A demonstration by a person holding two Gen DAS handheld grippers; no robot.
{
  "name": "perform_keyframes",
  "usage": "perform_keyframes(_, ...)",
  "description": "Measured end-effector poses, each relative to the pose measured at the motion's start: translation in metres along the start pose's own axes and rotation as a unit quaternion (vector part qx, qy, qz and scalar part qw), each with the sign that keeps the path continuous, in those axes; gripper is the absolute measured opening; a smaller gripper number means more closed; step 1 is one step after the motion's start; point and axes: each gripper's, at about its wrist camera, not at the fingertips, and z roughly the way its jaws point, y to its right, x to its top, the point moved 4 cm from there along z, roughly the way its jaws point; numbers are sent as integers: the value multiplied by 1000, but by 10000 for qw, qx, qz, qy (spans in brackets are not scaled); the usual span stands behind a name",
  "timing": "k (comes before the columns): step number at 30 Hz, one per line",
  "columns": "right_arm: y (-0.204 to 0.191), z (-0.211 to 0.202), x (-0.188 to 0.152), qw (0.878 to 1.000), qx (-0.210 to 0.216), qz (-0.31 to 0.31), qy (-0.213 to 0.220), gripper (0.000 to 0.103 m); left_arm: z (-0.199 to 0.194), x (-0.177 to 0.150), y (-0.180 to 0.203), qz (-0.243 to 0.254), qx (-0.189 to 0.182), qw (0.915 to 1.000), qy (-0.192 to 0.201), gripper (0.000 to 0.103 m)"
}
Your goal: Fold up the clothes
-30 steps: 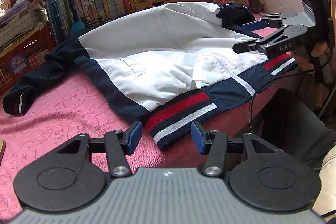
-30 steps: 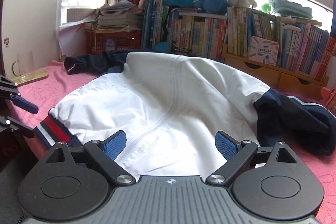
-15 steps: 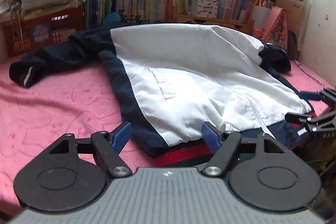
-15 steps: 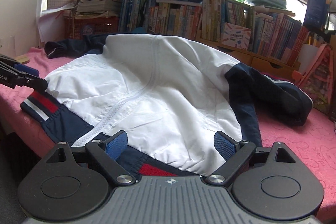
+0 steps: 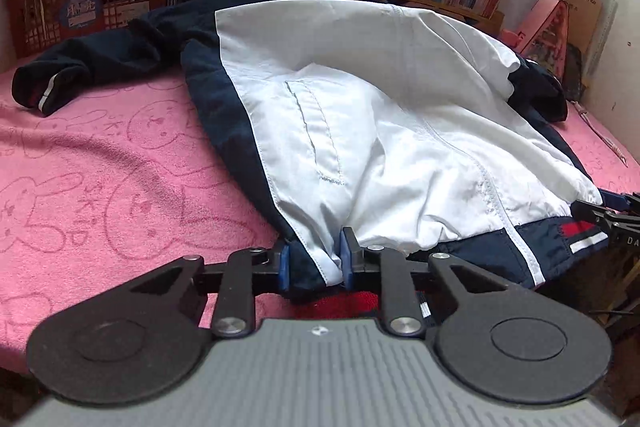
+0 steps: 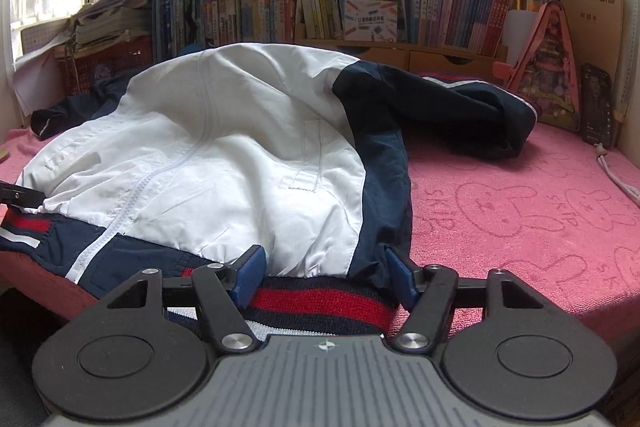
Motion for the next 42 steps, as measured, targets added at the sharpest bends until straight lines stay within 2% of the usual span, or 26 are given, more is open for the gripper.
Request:
perform_keyframes(2,5,-6,3,9996,142,-117,-199,46,-11,-4,-2,80,-87,9998,-146,23)
perform_keyframes(4,13,-11,7,9986,281,-139,-417,43,-23,-2,-8,111,-171,9997,-114,24)
perform_keyframes(7,35,-16,19,9959,591,299,-617,45,-42,10,-22,92,-184,9998,87,32)
perform_keyframes(9,58,-20,33,9915,842,899,-428,53,-53,27,-34,60,-48,9994,329,32)
perform_keyframes(11,81,-17,47,9850,969,1418,-175,67,-58,47,-37,62,-46,9986,518,34)
perform_keyframes(12,94,-11,55,9822,949,1619,-39,68,-58,56,-32,160,-54,9978,642,34)
perform_keyframes(14,117,4,67,9803,683,1842,184,71,-49,75,-3,606,-153,9934,961,37)
perform_keyframes(16,138,22,76,9790,139,2012,308,74,-28,86,36,858,-529,9880,1168,44)
perform_keyframes(18,155,40,86,9795,-487,1918,378,74,4,92,79,908,-1085,9839,1089,45)
perform_keyframes(20,166,61,95,9799,-989,1689,379,76,41,96,118,990,-1434,9806,893,45)
perform_keyframes(22,176,83,104,9791,-1094,1682,333,82,77,100,154,1076,-1707,9770,694,45)
perform_keyframes(23,182,96,108,9786,-1050,1745,290,87,95,101,167,1131,-1697,9772,591,45)
perform_keyframes(25,194,124,114,9766,-990,1907,71,89,124,99,186,1215,-1676,9774,438,45)
perform_keyframes(26,199,138,115,9751,-944,2007,-75,87,135,98,193,1252,-1671,9773,368,45)
perform_keyframes(28,206,161,117,9715,-860,2182,-357,46,146,91,198,1376,-1630,9764,330,45)
perform_keyframes(29,207,167,121,9706,-981,2155,-426,22,150,87,199,1446,-1600,9759,335,46)
perform_keyframes(30,208,171,128,9711,-1108,2069,-428,13,152,83,200,1518,-1591,9749,340,48)
perform_keyframes(33,209,166,163,9763,-1539,1520,-101,10,147,77,202,1725,-1655,9704,358,55)
perform_keyframes(35,209,154,200,9752,-1860,1143,374,10,147,75,204,1800,-1722,9679,343,62)
perform_keyframes(39,196,123,282,9628,-2100,698,1552,10,146,74,207,1837,-1844,9650,318,66)
perform_keyframes(42,180,120,321,9552,-2154,178,2023,12,145,73,210,1839,-2059,9607,302,67)
